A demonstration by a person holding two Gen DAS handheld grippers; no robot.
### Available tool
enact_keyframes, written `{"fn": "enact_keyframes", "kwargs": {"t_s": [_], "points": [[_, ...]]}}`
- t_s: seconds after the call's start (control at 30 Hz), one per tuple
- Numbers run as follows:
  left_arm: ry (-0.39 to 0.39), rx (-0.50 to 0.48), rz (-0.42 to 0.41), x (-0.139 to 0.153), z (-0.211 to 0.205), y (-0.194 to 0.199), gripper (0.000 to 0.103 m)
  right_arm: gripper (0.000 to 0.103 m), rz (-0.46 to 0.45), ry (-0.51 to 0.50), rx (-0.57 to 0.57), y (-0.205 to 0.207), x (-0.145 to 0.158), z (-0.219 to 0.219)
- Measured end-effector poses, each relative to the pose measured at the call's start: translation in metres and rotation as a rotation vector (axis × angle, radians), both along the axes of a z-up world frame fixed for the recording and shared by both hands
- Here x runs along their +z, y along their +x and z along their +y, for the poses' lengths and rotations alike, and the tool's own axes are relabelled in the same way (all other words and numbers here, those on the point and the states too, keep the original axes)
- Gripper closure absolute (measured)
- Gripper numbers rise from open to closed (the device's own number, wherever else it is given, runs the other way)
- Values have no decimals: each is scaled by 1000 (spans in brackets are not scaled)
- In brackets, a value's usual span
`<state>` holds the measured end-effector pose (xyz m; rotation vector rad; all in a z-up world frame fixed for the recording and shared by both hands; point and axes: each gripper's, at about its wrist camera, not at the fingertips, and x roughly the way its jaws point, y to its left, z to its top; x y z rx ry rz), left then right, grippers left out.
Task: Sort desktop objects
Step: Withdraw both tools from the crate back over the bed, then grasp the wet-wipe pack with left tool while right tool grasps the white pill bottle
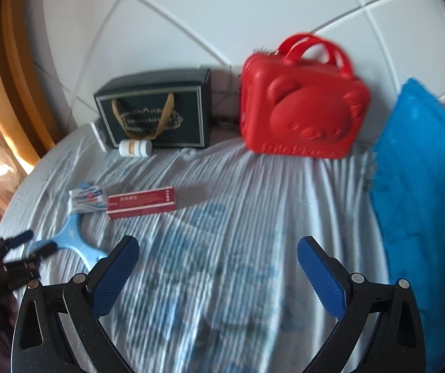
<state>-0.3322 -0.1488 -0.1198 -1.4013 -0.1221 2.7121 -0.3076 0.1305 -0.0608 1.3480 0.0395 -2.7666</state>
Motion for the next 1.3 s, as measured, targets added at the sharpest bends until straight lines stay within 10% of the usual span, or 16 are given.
{"fn": "enact_keyframes", "kwargs": {"t_s": [0.5,0.6,0.73,1.3], "points": [[-345,-244,-93,-85,19,-125,21,0,-100,-60,89,-105,-85,-35],[-330,-248,-78,-89,18,-137,21,0,-97,-69,126,-123,-92,-56],[-250,-153,-59,-85,0,-159,56,0,-98,-97,172,-152,-105,-91],[-191,-59,17,-73,-16,-212,70,0,-120,-162,66,-270,-160,-200]]}}
